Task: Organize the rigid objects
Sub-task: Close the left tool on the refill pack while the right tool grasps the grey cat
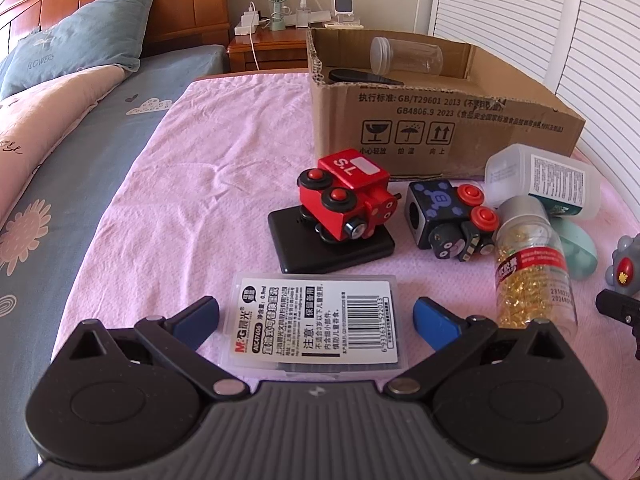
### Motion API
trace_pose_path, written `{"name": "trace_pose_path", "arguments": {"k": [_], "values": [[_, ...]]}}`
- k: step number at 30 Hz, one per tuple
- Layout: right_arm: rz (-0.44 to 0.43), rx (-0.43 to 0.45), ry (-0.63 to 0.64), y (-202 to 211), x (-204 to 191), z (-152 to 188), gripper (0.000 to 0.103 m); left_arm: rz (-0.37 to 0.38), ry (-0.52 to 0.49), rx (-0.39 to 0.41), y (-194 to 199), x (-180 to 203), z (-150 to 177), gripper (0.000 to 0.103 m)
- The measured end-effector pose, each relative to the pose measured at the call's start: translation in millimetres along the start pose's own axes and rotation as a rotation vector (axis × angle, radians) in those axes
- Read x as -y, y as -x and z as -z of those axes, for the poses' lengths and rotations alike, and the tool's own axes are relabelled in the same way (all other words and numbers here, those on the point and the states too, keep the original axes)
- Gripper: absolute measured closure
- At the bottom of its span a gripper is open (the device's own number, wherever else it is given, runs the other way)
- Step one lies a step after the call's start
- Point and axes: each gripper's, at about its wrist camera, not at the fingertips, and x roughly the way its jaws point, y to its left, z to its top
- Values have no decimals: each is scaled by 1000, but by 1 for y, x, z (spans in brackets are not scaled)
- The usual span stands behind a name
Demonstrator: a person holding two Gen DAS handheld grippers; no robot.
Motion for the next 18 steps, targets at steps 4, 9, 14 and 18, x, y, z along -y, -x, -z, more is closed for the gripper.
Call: {"name": "trace_pose_path", "arguments": {"k": [4,9,14,18], "values": [[-1,-21,14,-1,-1,-6,1,0,-1,1,0,0,0,1],[-2,-14,32,-1,-4,-12,11,0,-10,2,1,0,0,1],[5,-22,30,-1,-6,-16,24,4,-39,4,2,1,-2,5],[1,-37,13,0,-4,-19,26,22,-32,-16,2,-4,-7,13]]}}
